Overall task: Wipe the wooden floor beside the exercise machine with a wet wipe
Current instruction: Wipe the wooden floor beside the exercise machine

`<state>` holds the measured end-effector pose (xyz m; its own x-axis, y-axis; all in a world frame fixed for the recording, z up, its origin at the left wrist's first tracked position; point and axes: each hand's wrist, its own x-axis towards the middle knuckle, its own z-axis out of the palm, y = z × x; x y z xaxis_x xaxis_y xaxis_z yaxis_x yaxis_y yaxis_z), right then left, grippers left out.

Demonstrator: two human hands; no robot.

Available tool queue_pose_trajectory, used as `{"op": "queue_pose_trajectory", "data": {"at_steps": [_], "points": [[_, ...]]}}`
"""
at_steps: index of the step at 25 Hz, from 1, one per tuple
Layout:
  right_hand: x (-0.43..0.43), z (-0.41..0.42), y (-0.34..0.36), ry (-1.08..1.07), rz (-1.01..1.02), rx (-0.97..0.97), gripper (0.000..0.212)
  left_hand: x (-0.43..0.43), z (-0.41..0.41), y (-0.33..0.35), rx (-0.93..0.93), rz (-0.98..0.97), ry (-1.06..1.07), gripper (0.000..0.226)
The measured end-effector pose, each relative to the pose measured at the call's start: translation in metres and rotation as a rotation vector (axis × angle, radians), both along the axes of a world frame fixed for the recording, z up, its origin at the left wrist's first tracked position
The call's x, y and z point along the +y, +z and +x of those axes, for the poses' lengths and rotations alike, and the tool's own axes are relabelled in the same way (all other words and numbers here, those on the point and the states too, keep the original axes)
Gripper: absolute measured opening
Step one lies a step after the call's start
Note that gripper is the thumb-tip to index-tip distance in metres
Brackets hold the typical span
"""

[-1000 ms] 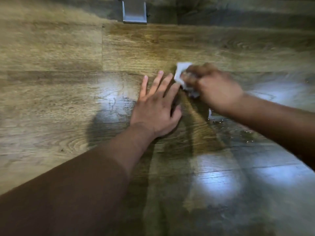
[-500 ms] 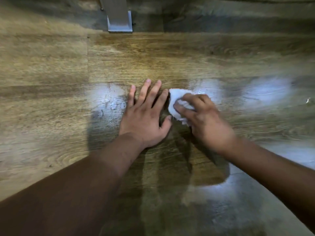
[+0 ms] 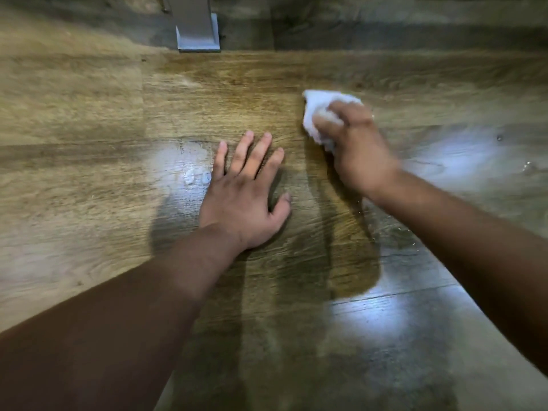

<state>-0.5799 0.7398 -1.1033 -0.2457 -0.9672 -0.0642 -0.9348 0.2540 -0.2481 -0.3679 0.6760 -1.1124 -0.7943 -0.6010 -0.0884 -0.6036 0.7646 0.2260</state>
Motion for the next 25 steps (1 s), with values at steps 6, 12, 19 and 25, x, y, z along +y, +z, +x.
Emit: {"op": "queue_pose_trajectory", "data": {"at_steps": [6, 12, 19, 25], "points": [[-0.021, -0.052, 0.006, 0.034, 0.128, 0.13, 0.056, 0.001, 0.001, -0.001, 0.007, 0.0, -0.014, 0.071], [-0.054, -0.026, 0.004, -0.214, 0.055, 0.01, 0.048, 0.001, 0.001, -0.002, 0.03, 0.011, -0.008, 0.072], [0.026, 0.01, 0.004, 0.137, 0.108, 0.065, 0.061, 0.002, 0.001, -0.001, 0.039, 0.003, -0.01, 0.072], [-0.058, -0.036, 0.016, -0.256, 0.152, 0.046, 0.066, 0.001, 0.002, -0.001, 0.023, 0.003, -0.014, 0.073]]}}
